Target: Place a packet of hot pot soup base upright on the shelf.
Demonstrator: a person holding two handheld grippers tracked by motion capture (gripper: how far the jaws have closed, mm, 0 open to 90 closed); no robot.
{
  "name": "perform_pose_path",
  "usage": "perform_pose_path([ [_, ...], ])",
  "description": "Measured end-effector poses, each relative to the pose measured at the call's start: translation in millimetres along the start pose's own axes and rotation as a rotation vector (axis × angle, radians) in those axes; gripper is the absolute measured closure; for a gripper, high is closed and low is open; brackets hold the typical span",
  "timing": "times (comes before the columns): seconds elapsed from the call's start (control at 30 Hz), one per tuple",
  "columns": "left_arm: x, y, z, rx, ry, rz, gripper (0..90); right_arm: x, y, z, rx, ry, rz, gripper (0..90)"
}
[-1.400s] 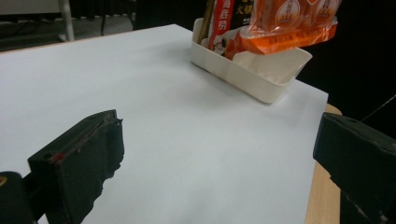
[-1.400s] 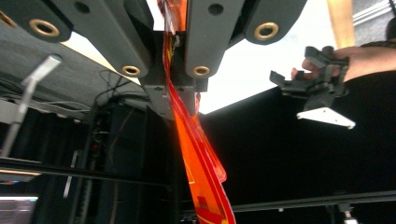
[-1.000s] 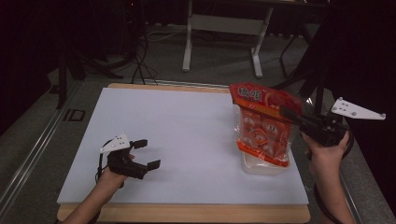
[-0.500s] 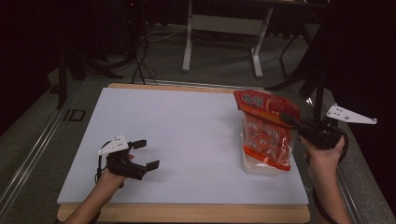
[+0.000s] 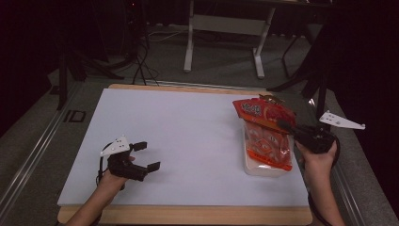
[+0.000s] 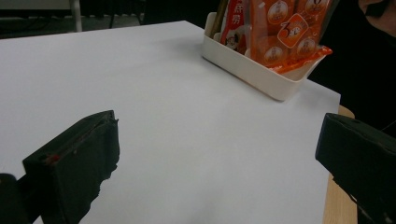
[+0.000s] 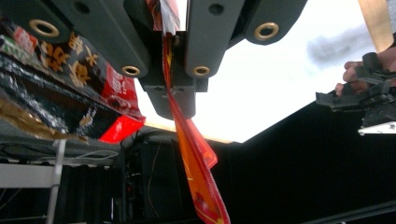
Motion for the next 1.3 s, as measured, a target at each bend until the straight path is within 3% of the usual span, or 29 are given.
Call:
perform_pose_path([
  [0.33, 0.0, 1.8, 1.5, 0.001, 0.002, 0.001, 0.0, -16.3, -4.6, 16.7, -0.001, 0.047, 0.012, 89.9],
  [0.5, -0.3, 3.0, 2.5, 0.003, 0.003, 0.003, 0.0, -25.0, -7.7, 26.9, 0.009, 0.051, 0.048, 89.8],
  [0.83, -0.1, 2.6, 2.6, -0.006, -0.005, 0.01, 0.0, -33.3, -17.4, 44.5, 0.01, 0.065, 0.063, 89.3],
  [1.03, -0.4, 2.9, 2.4, -0.009, -0.009, 0.013, 0.0, -35.9, -18.5, 45.6, 0.013, 0.073, 0.068, 89.0],
  [1.3, -0.8, 4.9, 3.0, -0.009, -0.015, 0.019, 0.0, -28.7, -16.5, 36.0, 0.023, 0.037, 0.113, 72.8],
])
Point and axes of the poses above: each handheld gripper's, and its own axes: y roughly forward along the jaws, z roughly out of its underside, x roughly to its left, the point moved 8 cm from there along y, roughly forward along the jaws, and after that the axes turned 5 degrees about z, right-handed, at the moved point
